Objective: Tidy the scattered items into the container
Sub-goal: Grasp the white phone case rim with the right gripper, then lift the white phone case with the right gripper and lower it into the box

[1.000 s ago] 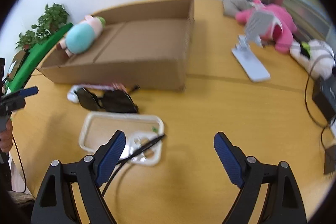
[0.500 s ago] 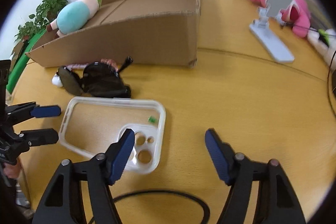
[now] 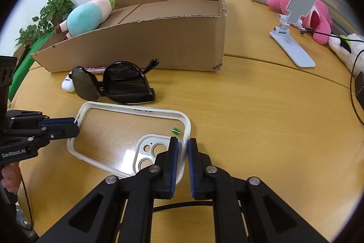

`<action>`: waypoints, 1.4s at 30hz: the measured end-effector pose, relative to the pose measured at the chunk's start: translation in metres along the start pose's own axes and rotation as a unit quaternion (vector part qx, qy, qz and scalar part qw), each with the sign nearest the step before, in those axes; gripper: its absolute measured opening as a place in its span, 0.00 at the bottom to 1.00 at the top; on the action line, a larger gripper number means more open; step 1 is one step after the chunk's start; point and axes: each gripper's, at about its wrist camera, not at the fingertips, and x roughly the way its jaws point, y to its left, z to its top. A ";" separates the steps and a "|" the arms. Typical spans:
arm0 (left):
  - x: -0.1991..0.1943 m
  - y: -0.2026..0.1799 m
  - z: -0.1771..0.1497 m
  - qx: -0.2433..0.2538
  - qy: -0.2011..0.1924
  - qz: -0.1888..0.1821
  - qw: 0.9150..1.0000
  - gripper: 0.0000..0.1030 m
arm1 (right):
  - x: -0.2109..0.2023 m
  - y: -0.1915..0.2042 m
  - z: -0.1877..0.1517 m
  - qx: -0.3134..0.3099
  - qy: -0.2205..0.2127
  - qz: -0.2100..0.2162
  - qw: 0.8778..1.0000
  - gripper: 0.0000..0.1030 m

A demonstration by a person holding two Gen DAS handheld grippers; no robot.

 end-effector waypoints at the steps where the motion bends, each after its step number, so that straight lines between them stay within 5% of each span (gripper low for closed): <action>1: -0.005 0.003 -0.001 -0.002 -0.007 0.002 1.000 0.09 | -0.001 0.004 -0.002 -0.003 0.001 0.002 1.000 0.07; 12: -0.088 0.023 0.010 0.013 -0.104 0.039 0.994 0.08 | -0.064 0.055 0.035 -0.037 -0.112 0.017 0.993 0.07; 21: -0.147 0.041 0.059 0.034 -0.167 0.081 0.982 0.07 | -0.082 0.091 0.094 -0.049 -0.160 0.032 0.985 0.07; 36: -0.187 0.066 0.193 0.065 -0.210 0.105 0.970 0.07 | -0.095 0.095 0.234 -0.065 -0.215 0.038 0.974 0.07; 42: -0.171 0.085 0.256 0.065 -0.188 0.100 0.975 0.07 | -0.071 0.083 0.285 -0.052 -0.202 0.037 0.977 0.07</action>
